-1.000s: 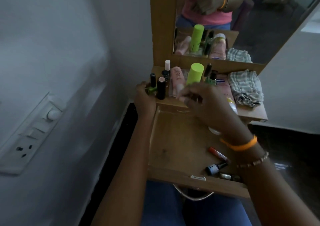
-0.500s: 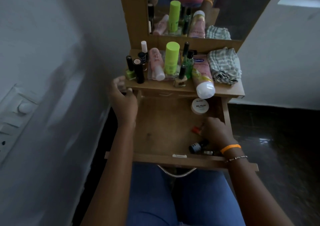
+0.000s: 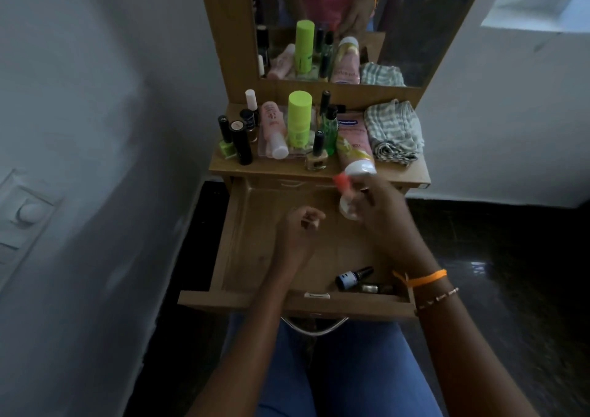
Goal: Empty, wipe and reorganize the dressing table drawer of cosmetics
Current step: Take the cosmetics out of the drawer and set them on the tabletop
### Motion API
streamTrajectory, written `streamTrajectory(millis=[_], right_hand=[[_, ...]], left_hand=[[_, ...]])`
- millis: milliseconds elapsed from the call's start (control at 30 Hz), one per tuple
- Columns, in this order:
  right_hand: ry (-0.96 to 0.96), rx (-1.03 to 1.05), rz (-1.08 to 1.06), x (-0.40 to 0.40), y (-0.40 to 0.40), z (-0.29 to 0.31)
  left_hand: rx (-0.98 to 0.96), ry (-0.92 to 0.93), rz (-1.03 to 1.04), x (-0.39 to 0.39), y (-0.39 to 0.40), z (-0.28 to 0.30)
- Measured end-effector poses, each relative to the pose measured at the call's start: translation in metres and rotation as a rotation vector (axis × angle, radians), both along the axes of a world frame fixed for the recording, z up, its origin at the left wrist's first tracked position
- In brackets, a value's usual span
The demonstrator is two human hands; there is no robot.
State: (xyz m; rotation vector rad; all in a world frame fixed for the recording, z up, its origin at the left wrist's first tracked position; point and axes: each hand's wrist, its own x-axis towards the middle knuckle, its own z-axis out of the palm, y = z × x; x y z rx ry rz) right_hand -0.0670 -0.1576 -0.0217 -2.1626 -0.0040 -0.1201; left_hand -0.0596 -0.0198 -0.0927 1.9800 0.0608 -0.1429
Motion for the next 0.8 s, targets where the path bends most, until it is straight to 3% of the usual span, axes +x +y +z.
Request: streamTrajectory(millis=[100, 200, 400, 500, 600, 800], right_hand=[[-0.179, 0.066, -0.259, 0.029, -0.006, 0.024], [-0.225, 0.021, -0.342, 0.074, -0.009, 0.035], [-0.054, -0.112, -0.31, 0.159, -0.008, 0.034], [0.049, -0.06, -0.244, 0.167, -0.009, 0.03], [0.058, -0.008, -0.271, 0.169, -0.012, 0.025], [0.044, -0.218, -0.224, 0.165, -0.023, 0.02]], left_hand=[[0.039, -0.002, -0.108, -0.002, -0.008, -0.008], [0.09, -0.006, -0.153, 0.001, -0.006, -0.013], [0.234, 0.047, -0.03, 0.004, 0.005, -0.021], [0.274, 0.056, 0.029, 0.004, 0.006, -0.021], [0.301, 0.068, 0.0, 0.003, 0.004, -0.021], [0.267, 0.07, -0.024, 0.004, 0.004, -0.02]])
